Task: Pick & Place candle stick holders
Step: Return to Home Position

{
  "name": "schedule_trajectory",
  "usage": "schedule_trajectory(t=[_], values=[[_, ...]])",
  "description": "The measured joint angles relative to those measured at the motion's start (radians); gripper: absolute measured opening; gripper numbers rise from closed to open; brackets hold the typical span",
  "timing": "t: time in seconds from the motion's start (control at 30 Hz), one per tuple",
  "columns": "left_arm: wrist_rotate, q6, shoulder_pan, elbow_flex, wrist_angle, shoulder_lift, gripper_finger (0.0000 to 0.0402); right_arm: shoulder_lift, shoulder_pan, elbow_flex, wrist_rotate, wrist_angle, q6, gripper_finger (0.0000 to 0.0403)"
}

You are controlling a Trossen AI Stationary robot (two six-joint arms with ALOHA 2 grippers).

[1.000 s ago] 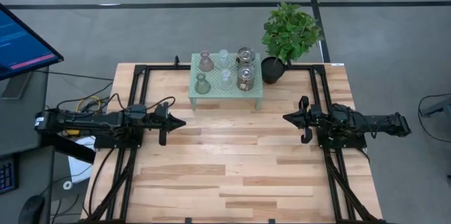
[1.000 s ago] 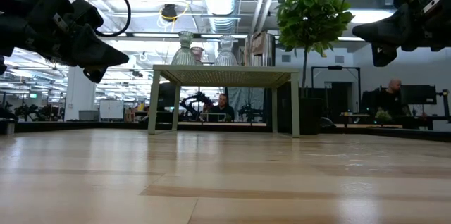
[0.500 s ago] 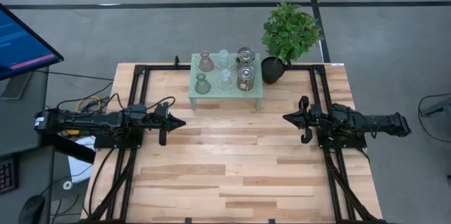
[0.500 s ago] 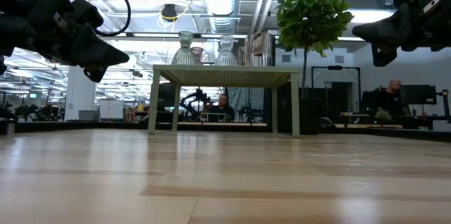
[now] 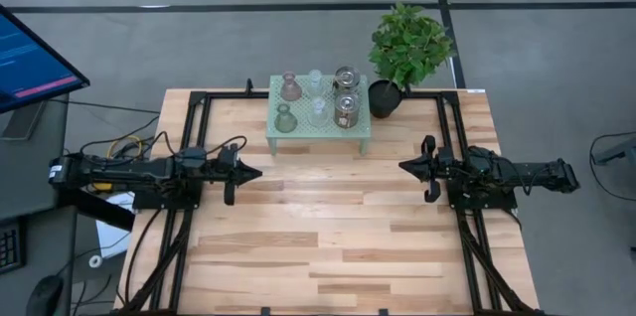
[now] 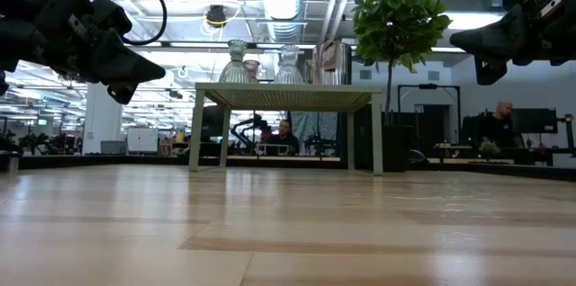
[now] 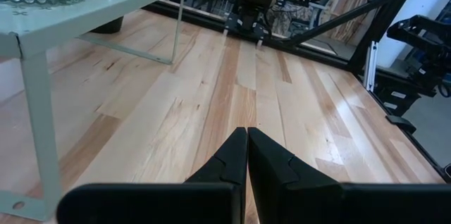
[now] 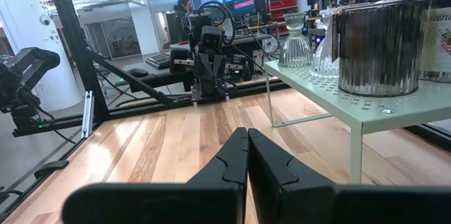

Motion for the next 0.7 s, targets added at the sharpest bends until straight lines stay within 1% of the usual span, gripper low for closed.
schedule_trajectory(t=[0.23, 0.33, 0.43, 0.67, 0.7], values=[[0.000, 0.000, 0.000, 0.000, 0.003, -0.001, 0.0011, 0.000, 0.000, 0.000, 0.000, 0.000, 0.000, 0.0000], [0.000, 0.000, 0.000, 0.000, 0.003, -0.029, 0.0011, 0.000, 0.000, 0.000, 0.000, 0.000, 0.000, 0.0000], [0.000, 0.000, 0.000, 0.000, 0.003, -0.091, 0.0011, 0.000, 0.000, 0.000, 0.000, 0.000, 0.000, 0.0000], [0.000, 0.000, 0.000, 0.000, 0.006, -0.312, 0.0011, 0.000, 0.000, 0.000, 0.000, 0.000, 0.000, 0.0000], [0.000, 0.000, 0.000, 0.001, 0.018, -0.328, 0.0011, 0.000, 0.000, 0.000, 0.000, 0.000, 0.000, 0.0000]])
